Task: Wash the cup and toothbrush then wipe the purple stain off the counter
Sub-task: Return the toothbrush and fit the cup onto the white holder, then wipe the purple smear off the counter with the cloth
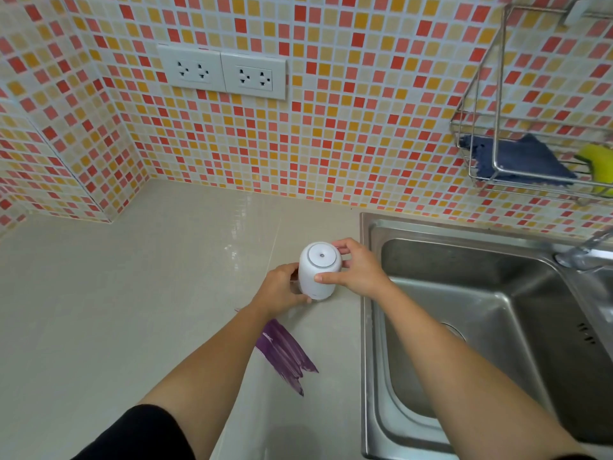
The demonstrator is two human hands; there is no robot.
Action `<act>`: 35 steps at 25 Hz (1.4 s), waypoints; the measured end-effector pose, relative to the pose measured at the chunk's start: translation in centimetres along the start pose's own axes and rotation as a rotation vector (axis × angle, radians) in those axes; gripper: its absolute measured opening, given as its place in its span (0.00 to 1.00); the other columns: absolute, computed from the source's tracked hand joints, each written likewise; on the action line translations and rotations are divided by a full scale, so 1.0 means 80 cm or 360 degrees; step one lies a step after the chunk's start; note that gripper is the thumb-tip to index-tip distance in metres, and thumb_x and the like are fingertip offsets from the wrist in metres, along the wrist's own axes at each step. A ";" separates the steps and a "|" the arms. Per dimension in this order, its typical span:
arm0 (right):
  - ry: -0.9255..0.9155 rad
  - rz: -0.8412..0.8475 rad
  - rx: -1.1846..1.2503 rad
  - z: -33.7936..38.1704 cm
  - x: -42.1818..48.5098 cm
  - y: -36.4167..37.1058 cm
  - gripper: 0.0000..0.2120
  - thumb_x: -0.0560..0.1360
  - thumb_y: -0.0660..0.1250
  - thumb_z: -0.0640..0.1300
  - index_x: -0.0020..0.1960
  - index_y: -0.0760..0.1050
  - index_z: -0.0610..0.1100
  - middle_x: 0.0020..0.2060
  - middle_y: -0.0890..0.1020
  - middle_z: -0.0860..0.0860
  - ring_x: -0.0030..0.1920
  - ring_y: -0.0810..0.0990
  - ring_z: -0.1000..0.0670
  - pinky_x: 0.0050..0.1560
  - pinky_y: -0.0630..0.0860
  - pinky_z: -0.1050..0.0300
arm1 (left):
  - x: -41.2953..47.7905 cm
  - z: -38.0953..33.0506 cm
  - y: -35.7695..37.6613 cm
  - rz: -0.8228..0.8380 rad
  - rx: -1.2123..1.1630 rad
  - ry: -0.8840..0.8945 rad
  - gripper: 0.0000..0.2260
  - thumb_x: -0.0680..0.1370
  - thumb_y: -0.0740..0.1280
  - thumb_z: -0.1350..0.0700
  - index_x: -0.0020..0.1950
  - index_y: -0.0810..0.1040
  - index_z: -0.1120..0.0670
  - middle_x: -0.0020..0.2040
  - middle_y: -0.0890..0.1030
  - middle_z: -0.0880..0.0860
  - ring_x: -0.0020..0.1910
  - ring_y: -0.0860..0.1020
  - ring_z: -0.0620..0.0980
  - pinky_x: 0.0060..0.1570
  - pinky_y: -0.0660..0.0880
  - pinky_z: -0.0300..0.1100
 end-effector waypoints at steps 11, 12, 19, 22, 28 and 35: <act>-0.0543 -0.0493 0.0148 0.085 -0.032 -0.148 0.18 0.75 0.67 0.47 0.63 0.71 0.44 0.59 0.76 0.50 0.54 0.77 0.53 0.52 0.77 0.61 | 0.016 -0.174 -0.115 -0.0520 -0.0203 0.0407 0.26 0.73 0.60 0.73 0.70 0.67 0.61 0.60 0.76 0.56 0.59 0.75 0.48 0.58 0.71 0.32; -0.0625 -0.0604 0.0103 0.092 -0.042 -0.188 0.16 0.76 0.65 0.47 0.62 0.72 0.43 0.58 0.77 0.50 0.54 0.77 0.54 0.54 0.76 0.60 | 0.014 -0.220 -0.114 -0.0569 -0.0301 0.0541 0.25 0.74 0.60 0.73 0.70 0.68 0.60 0.59 0.76 0.54 0.57 0.75 0.45 0.56 0.71 0.28; -0.0680 -0.0981 -0.0598 0.043 -0.105 -0.432 0.15 0.80 0.57 0.45 0.63 0.71 0.40 0.59 0.77 0.45 0.58 0.76 0.48 0.60 0.72 0.53 | 0.034 -0.465 -0.014 -0.0429 -0.0345 0.0955 0.21 0.76 0.59 0.70 0.70 0.68 0.60 0.58 0.75 0.54 0.57 0.74 0.45 0.52 0.69 0.21; -0.0421 -0.0785 -0.1037 -0.019 -0.103 -0.490 0.19 0.81 0.54 0.47 0.67 0.68 0.39 0.64 0.73 0.42 0.64 0.71 0.43 0.64 0.65 0.53 | 0.080 -0.504 0.040 -0.0355 -0.0032 0.0782 0.21 0.77 0.61 0.65 0.70 0.68 0.60 0.62 0.76 0.58 0.61 0.74 0.53 0.58 0.72 0.36; -0.0250 -0.0482 -0.1321 -0.089 -0.088 -0.503 0.24 0.81 0.45 0.53 0.74 0.58 0.44 0.73 0.63 0.45 0.73 0.60 0.46 0.73 0.56 0.49 | 0.136 -0.499 0.107 -0.0349 0.0555 0.0431 0.13 0.76 0.63 0.59 0.60 0.74 0.61 0.53 0.79 0.60 0.46 0.76 0.55 0.41 0.71 0.43; -0.0185 -0.0451 -0.1371 -0.096 -0.078 -0.502 0.27 0.80 0.40 0.57 0.76 0.53 0.46 0.76 0.56 0.49 0.75 0.56 0.49 0.73 0.57 0.50 | 0.187 -0.543 0.154 -0.0012 0.1034 0.0164 0.25 0.79 0.56 0.41 0.63 0.73 0.61 0.57 0.79 0.59 0.58 0.76 0.60 0.58 0.71 0.50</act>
Point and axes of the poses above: each hand's wrist, its own x-axis towards the middle knuckle, its own y-axis out of the palm, z = x × y, the point moved 2 cm from there along x, towards the middle knuckle
